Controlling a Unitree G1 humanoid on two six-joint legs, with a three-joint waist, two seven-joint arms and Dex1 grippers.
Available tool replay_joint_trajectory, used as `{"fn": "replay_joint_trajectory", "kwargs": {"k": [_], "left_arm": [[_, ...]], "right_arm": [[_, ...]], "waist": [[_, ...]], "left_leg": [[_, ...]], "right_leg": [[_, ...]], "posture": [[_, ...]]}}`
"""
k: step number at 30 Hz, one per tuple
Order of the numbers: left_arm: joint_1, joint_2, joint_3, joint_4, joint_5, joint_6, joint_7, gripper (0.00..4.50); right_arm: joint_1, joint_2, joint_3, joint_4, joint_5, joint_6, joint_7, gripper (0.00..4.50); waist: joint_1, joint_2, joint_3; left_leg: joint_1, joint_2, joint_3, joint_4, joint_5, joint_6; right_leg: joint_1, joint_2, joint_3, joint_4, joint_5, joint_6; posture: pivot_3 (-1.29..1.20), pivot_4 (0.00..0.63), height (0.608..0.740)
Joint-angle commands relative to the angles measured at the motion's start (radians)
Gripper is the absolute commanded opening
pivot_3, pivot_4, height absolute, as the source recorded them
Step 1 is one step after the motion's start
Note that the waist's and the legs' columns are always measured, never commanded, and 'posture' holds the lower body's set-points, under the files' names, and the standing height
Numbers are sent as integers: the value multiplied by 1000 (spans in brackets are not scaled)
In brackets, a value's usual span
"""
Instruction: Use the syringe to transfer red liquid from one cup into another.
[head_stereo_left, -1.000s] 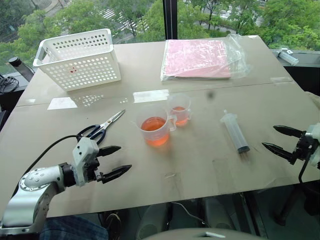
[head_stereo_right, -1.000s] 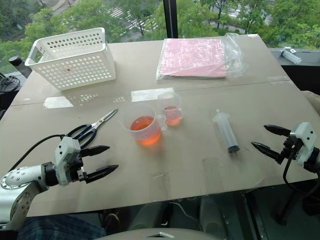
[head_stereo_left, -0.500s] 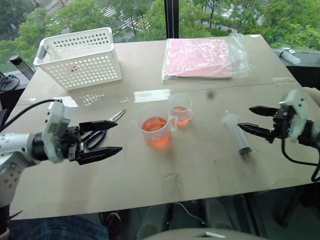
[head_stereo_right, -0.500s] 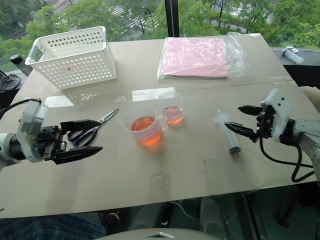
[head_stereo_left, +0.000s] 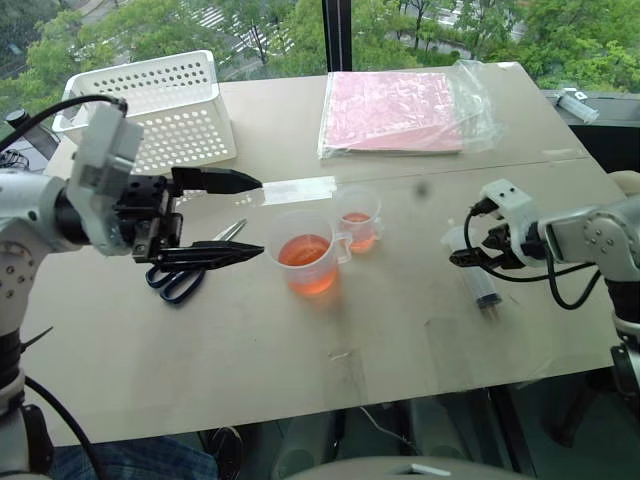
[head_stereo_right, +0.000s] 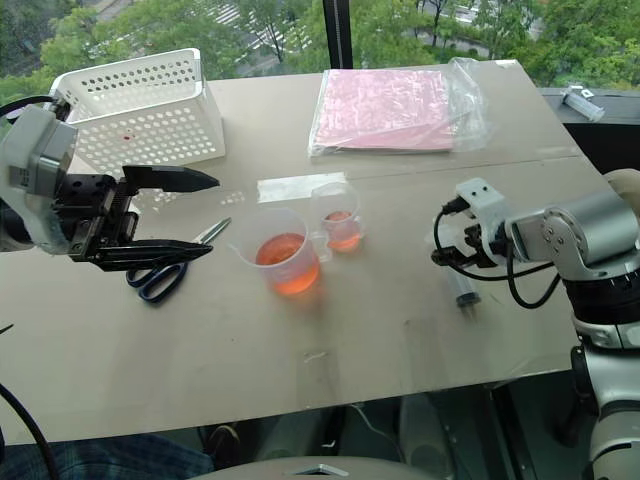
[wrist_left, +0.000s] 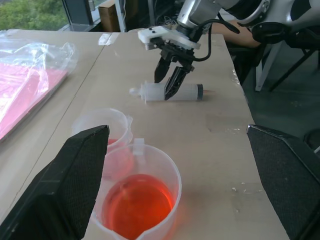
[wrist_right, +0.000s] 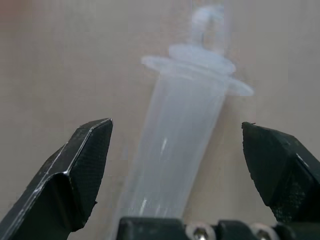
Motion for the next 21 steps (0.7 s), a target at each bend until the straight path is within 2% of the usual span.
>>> {"fn": "replay_joint_trajectory", "kwargs": {"k": [1,6,12,15,17,18,20,21], "left_arm": [[-34,-11,4,-12,-15,18,28,4500],[-38,-36,29,-57,-66,31,31,4500],[-12,-33,36,-79,-67,28,17,4500],[-7,-36,21,-77,-54,20,6,4500],[-7,-40,15,-71,-50,17,1,4500],[-7,-39,7,-65,-40,11,-5,4500],[-8,-42,-4,-54,-26,2,-14,4500],[-9,-44,-8,-51,-22,-2,-17,4500]], "right_arm": [[-49,28,40,58,17,6,-49,4423],[-114,64,68,182,30,6,-108,4423],[-157,50,161,228,21,6,-120,4423],[-165,46,200,231,23,6,-119,3616],[-170,47,215,245,37,6,-124,2735],[-170,49,220,249,41,6,-128,2116],[-170,55,222,255,48,6,-139,1548],[-171,59,219,259,52,6,-145,1512]], "waist": [[-2,0,0],[-10,0,0],[-20,0,0],[-21,0,0],[-20,0,0],[-20,0,0],[-21,0,0],[-21,-1,0]], "left_leg": [[0,0,0,0,0,0],[-1,0,0,1,0,0],[-1,0,-1,1,0,0],[-1,0,0,1,0,0],[-1,0,0,2,0,0],[-1,0,0,2,0,0],[0,0,0,2,0,0],[0,0,0,2,0,0]], "right_leg": [[0,0,0,0,0,0],[0,0,-1,0,0,0],[0,0,-1,1,0,0],[0,0,0,1,0,0],[0,0,-1,1,0,0],[0,0,-1,1,0,0],[0,0,-1,1,0,0],[0,1,-1,1,0,0]], "posture": [[0,150,740],[0,150,740],[0,150,740],[0,150,740],[0,150,740],[0,150,740],[0,150,740],[0,150,740]]}}
